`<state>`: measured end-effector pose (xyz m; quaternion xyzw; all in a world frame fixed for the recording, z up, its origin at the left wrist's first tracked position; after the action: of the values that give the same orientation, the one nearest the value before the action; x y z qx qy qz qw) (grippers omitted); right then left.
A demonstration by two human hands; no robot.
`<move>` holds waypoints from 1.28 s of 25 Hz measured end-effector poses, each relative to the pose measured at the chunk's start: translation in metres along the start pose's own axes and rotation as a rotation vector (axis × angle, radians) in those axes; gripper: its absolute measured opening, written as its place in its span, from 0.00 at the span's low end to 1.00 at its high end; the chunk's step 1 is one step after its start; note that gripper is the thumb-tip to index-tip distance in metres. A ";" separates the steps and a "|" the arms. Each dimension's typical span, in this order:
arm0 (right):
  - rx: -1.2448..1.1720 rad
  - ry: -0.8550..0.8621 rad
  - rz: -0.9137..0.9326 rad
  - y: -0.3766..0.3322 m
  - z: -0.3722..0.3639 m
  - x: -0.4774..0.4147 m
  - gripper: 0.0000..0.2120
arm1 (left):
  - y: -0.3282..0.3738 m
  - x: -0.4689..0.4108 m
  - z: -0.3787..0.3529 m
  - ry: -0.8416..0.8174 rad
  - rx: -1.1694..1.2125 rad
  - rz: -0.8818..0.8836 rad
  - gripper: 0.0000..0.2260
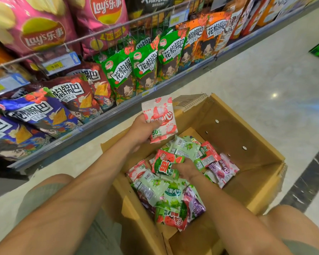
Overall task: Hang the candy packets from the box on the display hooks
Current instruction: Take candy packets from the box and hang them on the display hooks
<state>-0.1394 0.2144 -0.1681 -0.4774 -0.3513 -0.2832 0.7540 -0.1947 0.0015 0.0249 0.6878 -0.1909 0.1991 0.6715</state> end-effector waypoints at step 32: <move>-0.116 -0.174 0.641 -0.483 0.252 0.658 0.27 | 0.565 0.461 0.067 0.181 -0.131 -0.228 0.09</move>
<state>-0.1826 0.2007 0.6850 -0.6280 -0.2295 -0.0093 0.7436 -0.1022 -0.0780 0.7471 0.6389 -0.0628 0.1700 0.7476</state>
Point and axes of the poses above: each hand's wrist, its own x-axis away from the middle knuckle, its own z-axis out of the back of the hand, y = z × x, the point moved 5 cm from there along -x, towards the middle knuckle, and after that the axes turned 1 degree about z, right-handed, at the moved point
